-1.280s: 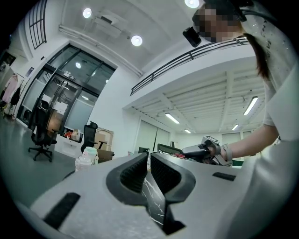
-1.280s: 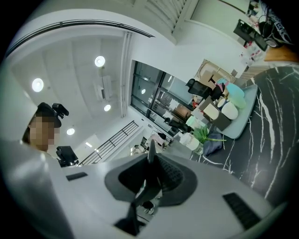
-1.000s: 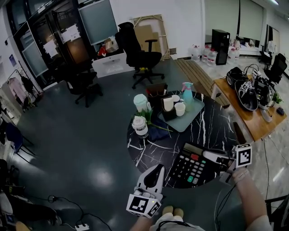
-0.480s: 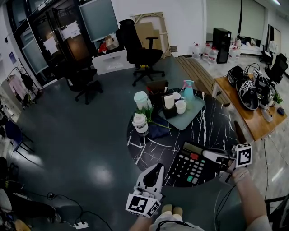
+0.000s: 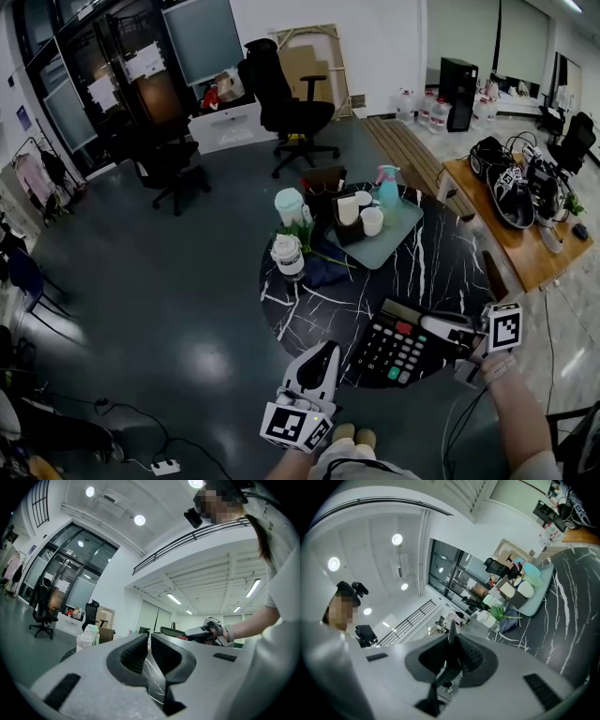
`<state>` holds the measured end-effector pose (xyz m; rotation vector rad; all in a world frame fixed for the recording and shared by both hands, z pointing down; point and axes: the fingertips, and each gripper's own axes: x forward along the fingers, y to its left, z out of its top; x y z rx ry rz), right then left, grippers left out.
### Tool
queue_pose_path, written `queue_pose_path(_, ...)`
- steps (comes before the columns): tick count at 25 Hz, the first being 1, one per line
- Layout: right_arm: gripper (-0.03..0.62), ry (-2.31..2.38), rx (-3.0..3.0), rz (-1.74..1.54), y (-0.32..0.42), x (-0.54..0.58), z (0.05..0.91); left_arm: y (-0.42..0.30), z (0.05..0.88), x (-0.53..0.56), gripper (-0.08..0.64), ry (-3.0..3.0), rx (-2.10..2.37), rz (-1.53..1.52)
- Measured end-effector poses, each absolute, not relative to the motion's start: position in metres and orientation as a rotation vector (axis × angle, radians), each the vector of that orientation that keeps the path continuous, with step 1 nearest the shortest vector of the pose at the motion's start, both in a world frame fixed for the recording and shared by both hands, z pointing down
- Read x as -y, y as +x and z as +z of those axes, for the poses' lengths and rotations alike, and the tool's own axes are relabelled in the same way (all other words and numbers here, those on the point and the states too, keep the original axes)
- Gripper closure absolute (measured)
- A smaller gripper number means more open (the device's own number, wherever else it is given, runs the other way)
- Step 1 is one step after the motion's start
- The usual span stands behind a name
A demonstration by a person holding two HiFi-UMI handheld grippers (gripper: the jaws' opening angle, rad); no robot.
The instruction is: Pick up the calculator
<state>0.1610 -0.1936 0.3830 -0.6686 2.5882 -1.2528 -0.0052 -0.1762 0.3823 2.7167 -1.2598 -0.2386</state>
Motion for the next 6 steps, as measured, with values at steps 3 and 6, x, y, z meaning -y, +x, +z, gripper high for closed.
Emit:
queue_pose_path(3, 0.545, -0.677, -2.585, -1.257, 0.1626, 0.1926, 0.3864, -0.0021, 0.3849, 0.1765, 0.552, 2.72, 1.247, -0.239)
queue_pose_path(6, 0.545, -0.681, -2.584, -1.261, 0.164, 0.1919, 0.389, 0.0001, 0.3887, 0.1766, 0.552, 2.717, 1.238, -0.231)
